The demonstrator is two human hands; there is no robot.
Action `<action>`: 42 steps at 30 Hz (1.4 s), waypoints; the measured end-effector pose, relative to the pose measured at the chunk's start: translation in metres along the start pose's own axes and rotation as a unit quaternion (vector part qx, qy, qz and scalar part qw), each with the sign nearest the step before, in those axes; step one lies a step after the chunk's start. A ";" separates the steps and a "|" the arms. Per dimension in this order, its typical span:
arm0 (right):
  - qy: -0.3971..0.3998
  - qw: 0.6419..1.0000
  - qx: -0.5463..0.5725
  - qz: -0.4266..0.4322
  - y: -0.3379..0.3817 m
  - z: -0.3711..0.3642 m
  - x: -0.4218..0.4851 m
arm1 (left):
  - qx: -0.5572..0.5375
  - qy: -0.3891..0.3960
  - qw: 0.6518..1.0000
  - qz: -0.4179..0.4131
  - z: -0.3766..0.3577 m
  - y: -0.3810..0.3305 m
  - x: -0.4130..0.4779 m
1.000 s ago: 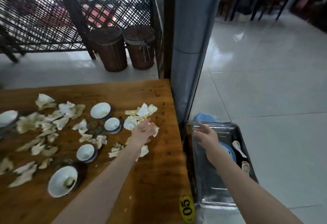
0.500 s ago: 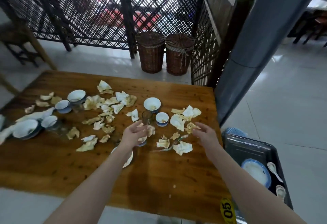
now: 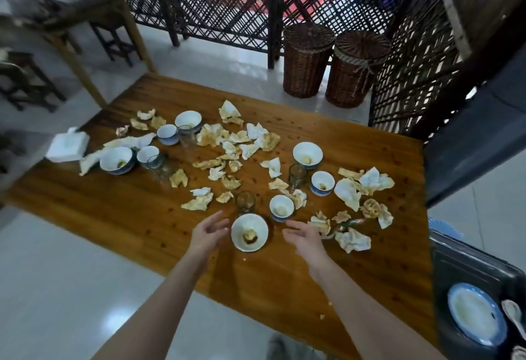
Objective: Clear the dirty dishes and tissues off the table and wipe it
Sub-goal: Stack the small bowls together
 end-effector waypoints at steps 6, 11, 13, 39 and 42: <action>0.025 0.999 -0.026 -0.026 -0.014 -0.029 0.018 | 0.022 0.014 0.999 0.022 -0.002 0.021 0.011; 0.054 0.996 -0.054 -0.045 -0.025 -0.048 0.025 | 0.014 0.049 0.997 0.060 -0.015 0.034 0.014; 0.057 0.996 -0.052 -0.048 -0.026 -0.052 0.026 | 0.005 0.057 0.996 0.070 -0.018 0.037 0.015; 0.051 0.997 -0.012 0.058 0.035 0.049 -0.015 | 0.010 0.051 0.998 -0.024 -0.097 -0.045 -0.041; 0.046 0.996 0.010 0.072 0.056 0.068 -0.014 | 0.011 0.063 0.997 -0.032 -0.115 -0.070 -0.032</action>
Point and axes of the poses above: each hand's wrist, its own x-axis towards the middle knuckle, its own z-axis out of the back of the hand, y = z × x, the point moved 6 cm from there along x, towards the middle knuckle
